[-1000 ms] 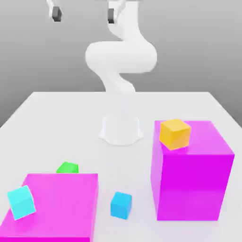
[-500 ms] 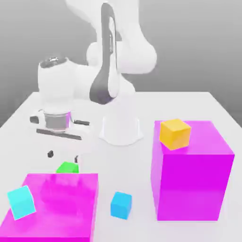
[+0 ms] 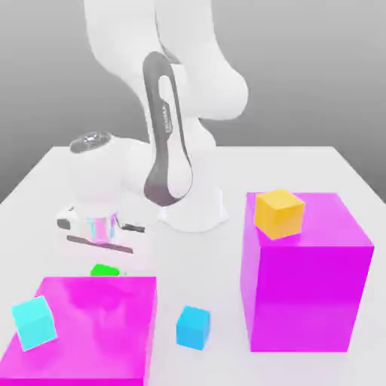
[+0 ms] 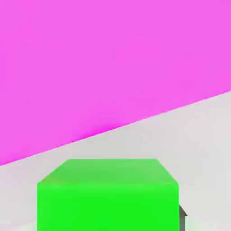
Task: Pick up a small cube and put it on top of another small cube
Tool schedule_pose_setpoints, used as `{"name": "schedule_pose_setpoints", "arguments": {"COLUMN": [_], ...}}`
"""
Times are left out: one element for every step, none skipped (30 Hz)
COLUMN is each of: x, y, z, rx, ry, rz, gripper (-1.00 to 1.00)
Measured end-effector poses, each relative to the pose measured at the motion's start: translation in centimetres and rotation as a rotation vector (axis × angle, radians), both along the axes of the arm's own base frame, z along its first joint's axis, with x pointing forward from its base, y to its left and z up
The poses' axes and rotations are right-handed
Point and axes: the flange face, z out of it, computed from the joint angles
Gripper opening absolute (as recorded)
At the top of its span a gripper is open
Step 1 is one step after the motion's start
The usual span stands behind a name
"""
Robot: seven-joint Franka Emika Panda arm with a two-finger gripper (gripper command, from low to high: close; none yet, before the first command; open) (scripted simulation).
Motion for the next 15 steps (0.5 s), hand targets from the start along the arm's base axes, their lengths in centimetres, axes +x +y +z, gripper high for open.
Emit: {"name": "schedule_pose_setpoints", "arguments": {"x": [0.0, 0.0, -0.1, -0.1, -0.2, 0.5, 1.4, 2.6, 3.9, 5.2, 6.4, 7.6, 8.7, 9.8, 10.7], "y": [0.0, 0.0, -0.1, -0.1, 0.0, 0.3, 0.8, 1.4, 2.2, 3.1, 4.1, 5.3, 6.5, 7.8, 9.3], "z": [0.7, 1.5, 2.2, 3.0, 3.7, 4.5, 5.3, 6.2, 7.2, 8.2, 9.3, 10.5, 11.6, 12.9, 14.1], "rx": [0.000, 0.001, 0.001, 0.001, 0.002, 0.002, 0.002, 0.002, 0.002, 0.002, 0.002, 0.003, 0.003, 0.004, 0.005], "ry": [0.000, 0.000, -0.001, -0.001, -0.001, -0.001, -0.001, -0.001, -0.002, -0.002, -0.002, -0.002, -0.003, -0.003, -0.003], "rz": [0.000, 0.000, -0.004, -0.006, -0.003, 0.011, 0.030, 0.053, 0.078, 0.105, 0.132, 0.160, 0.188, 0.216, 0.244], "gripper": [-1.00, -1.00, -1.00, -1.00, -1.00, -1.00, -1.00, -1.00, -1.00, -1.00, -1.00, -1.00, -1.00, -1.00, -1.00]}}
